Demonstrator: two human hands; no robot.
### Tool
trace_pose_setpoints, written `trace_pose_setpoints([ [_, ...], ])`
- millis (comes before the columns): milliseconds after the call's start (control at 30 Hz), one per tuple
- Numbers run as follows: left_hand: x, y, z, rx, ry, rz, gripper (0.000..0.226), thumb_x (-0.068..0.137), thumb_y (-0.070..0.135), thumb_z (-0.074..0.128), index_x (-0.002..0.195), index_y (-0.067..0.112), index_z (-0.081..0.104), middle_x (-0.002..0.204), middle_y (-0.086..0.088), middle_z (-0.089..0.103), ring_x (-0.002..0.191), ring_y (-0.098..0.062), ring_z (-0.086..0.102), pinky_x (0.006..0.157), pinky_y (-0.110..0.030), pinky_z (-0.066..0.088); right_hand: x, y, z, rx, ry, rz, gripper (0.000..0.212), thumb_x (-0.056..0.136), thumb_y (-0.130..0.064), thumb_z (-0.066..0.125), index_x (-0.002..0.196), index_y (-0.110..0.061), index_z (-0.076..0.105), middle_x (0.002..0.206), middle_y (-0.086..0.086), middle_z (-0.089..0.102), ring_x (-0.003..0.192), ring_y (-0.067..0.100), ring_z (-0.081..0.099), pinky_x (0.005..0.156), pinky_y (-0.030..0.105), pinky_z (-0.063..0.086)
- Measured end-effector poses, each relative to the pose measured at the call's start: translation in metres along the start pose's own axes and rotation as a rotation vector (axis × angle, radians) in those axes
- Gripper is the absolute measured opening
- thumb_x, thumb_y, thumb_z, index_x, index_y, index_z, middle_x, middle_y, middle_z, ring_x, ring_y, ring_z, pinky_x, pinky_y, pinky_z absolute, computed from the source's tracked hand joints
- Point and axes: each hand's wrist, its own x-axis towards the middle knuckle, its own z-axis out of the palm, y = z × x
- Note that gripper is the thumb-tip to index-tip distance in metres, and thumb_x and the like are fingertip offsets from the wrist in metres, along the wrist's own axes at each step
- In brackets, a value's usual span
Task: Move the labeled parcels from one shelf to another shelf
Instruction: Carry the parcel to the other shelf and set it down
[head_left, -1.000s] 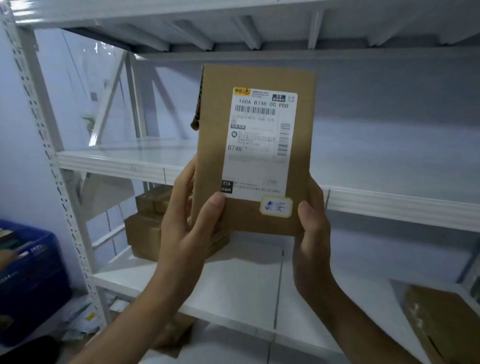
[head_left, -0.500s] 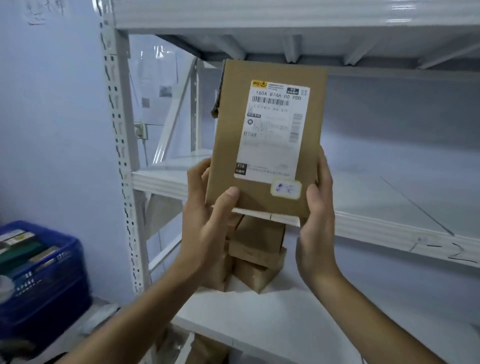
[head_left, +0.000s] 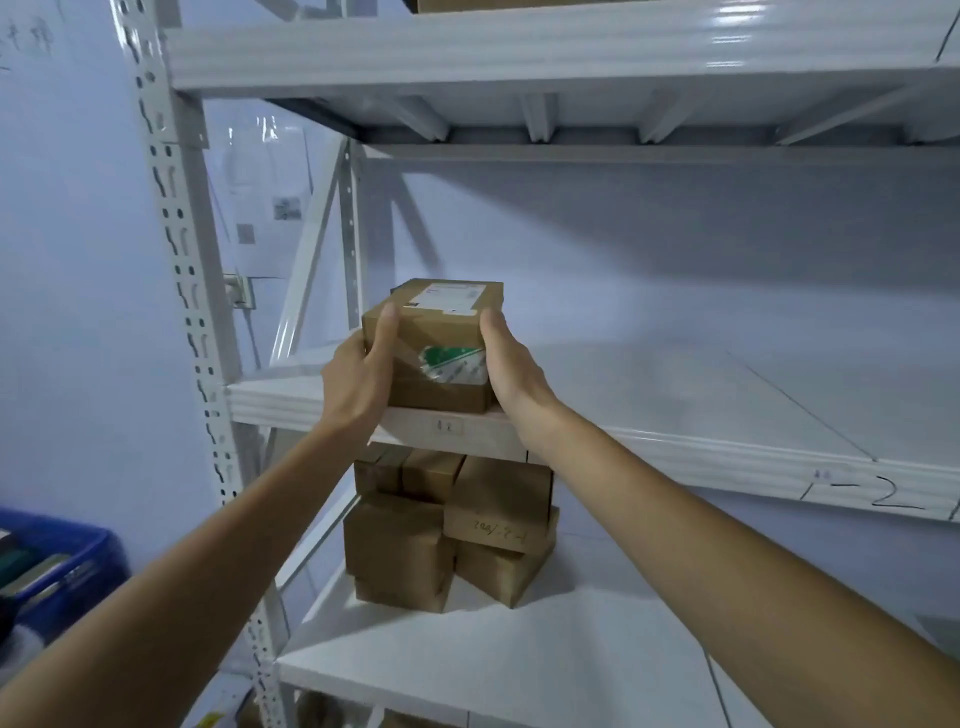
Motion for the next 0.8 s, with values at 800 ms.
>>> trace_pose_setpoints([
  [800,-0.302,0.021,0.201,0.308,-0.484,0.503,0.021,0.098,0.012,0.076,0.12,0.011,0.079,0.112,0.001,0.083,0.099,-0.021,0.078,0.087,-0.043,0.063,-0.253,0.183,-0.286,-0.292,0.259,-0.134,0.028,0.104,-0.01,0.072,0.128,-0.022,0.081,0.119,-0.01,0.08,0.101,-0.004,0.073,0.077,0.006,0.052],
])
